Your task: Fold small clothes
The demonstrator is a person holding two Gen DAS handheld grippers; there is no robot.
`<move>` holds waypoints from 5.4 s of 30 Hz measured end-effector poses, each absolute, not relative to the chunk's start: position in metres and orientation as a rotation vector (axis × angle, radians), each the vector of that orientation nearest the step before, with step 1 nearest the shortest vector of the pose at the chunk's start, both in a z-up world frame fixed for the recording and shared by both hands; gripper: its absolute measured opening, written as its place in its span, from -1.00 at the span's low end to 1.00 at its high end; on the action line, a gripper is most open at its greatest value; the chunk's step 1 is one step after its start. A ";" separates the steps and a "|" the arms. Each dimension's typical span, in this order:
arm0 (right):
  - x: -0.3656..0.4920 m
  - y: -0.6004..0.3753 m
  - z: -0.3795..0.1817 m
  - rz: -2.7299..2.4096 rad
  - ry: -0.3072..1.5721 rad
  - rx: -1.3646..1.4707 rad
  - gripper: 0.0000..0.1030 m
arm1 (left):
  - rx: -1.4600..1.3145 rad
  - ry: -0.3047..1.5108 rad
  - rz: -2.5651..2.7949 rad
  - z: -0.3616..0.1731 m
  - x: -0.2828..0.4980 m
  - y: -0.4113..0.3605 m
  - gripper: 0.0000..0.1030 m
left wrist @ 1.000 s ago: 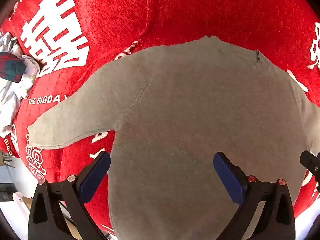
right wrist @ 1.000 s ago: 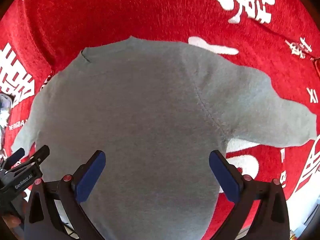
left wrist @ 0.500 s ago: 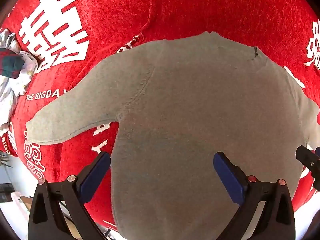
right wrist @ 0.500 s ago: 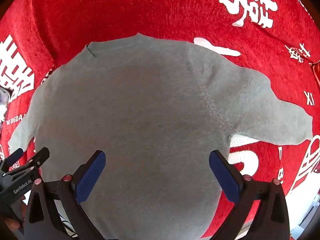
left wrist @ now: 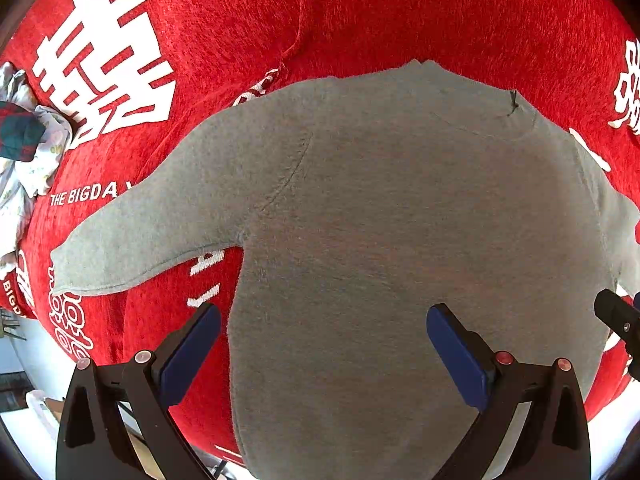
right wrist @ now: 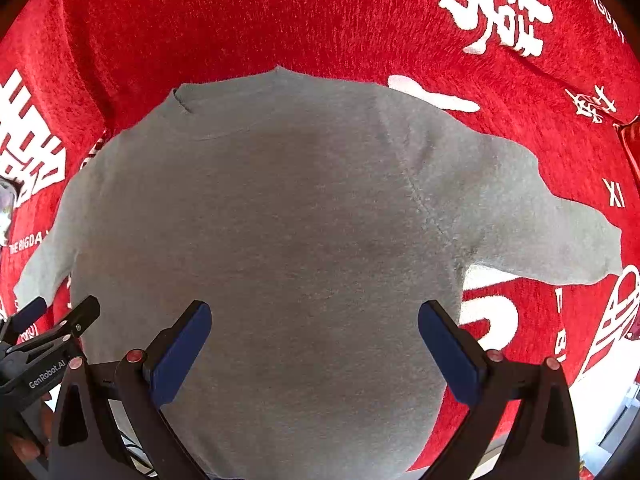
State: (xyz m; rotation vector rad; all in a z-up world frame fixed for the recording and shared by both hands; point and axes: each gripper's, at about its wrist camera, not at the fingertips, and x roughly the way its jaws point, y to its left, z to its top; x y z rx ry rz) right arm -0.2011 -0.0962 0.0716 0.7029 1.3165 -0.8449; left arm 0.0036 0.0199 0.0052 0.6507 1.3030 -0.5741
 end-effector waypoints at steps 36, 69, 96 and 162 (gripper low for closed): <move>-0.188 -0.095 0.073 -0.846 1.327 0.689 1.00 | 0.645 1.315 -0.561 0.001 0.014 0.026 1.00; -0.188 -0.090 0.077 -0.850 1.323 0.675 1.00 | 0.642 1.309 -0.561 0.006 0.014 0.027 1.00; -0.183 -0.077 0.079 -0.859 1.325 0.656 1.00 | 0.618 1.311 -0.573 0.005 0.018 0.036 1.00; -0.220 -0.113 0.063 -0.850 1.243 0.748 1.00 | 0.280 1.045 -1.104 0.044 -0.002 -0.040 -0.88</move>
